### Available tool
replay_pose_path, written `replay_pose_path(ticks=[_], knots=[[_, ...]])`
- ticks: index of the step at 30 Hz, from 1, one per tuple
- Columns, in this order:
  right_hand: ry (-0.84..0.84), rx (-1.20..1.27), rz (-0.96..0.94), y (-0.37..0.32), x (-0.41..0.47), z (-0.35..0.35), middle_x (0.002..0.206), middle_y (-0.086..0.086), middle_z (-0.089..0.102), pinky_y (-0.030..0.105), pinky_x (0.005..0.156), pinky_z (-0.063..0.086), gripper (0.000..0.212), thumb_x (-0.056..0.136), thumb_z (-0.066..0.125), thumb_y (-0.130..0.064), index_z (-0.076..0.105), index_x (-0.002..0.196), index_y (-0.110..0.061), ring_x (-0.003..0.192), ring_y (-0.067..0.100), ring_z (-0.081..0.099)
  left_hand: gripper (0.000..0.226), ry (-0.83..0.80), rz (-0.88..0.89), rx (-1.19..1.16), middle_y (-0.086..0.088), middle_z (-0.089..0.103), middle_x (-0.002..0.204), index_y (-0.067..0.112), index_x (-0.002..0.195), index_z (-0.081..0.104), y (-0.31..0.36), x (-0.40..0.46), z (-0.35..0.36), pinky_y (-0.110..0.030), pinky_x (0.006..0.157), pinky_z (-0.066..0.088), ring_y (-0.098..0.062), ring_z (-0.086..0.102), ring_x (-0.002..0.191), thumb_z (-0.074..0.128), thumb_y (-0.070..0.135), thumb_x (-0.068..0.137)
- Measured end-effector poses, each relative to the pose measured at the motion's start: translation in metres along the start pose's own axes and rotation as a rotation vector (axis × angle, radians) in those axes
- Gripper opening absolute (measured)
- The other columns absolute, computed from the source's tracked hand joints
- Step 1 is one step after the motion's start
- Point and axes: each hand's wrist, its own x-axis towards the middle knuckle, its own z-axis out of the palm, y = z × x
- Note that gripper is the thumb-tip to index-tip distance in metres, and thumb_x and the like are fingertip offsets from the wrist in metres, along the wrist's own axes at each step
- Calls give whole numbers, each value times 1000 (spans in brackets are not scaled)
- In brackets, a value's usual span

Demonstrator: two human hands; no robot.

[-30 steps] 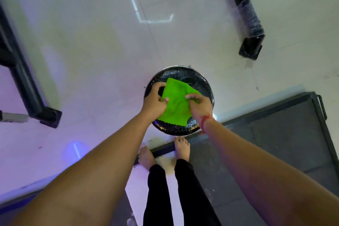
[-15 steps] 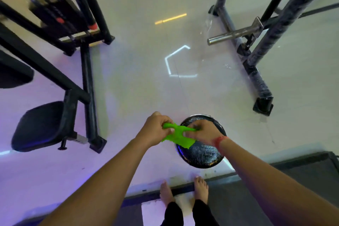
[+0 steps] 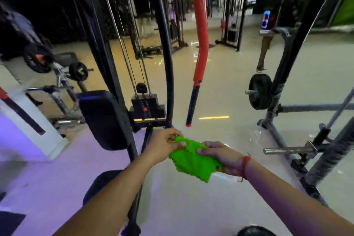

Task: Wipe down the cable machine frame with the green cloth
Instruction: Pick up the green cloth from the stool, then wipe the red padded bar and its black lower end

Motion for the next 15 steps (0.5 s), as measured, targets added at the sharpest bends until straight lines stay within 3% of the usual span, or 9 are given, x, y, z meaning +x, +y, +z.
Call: replay_pose_path(ticks=[4,6,11,15], knots=[[90,73,-182,-92,31,65,104,20,74,36,62,63,23,93,60,2,71,112,-4,81,28,75,28,124,138,74,2,75,101,22,111,72,24,25,-100,-14,71,55,0,67,82,79,16,85],[138,133,-301,-140,45,88,112,20,74,37,71,64,28,95,58,1,69,120,-6,89,29,75,26,212,210,95,6,74,105,25,112,71,42,36,-146,-5,70,47,8,63,82,73,14,88],[295,175,-601,-266,69,121,112,19,74,41,76,63,32,96,57,3,67,124,-9,97,34,74,29,317,396,186,11,68,115,22,123,69,109,58,-242,-22,93,50,-2,62,101,66,21,95],[433,144,-877,-368,77,144,114,17,74,59,95,54,38,90,60,4,69,123,-13,107,41,69,27,388,533,186,6,68,117,20,123,68,169,87,-297,-19,84,54,-5,62,102,63,17,96]])
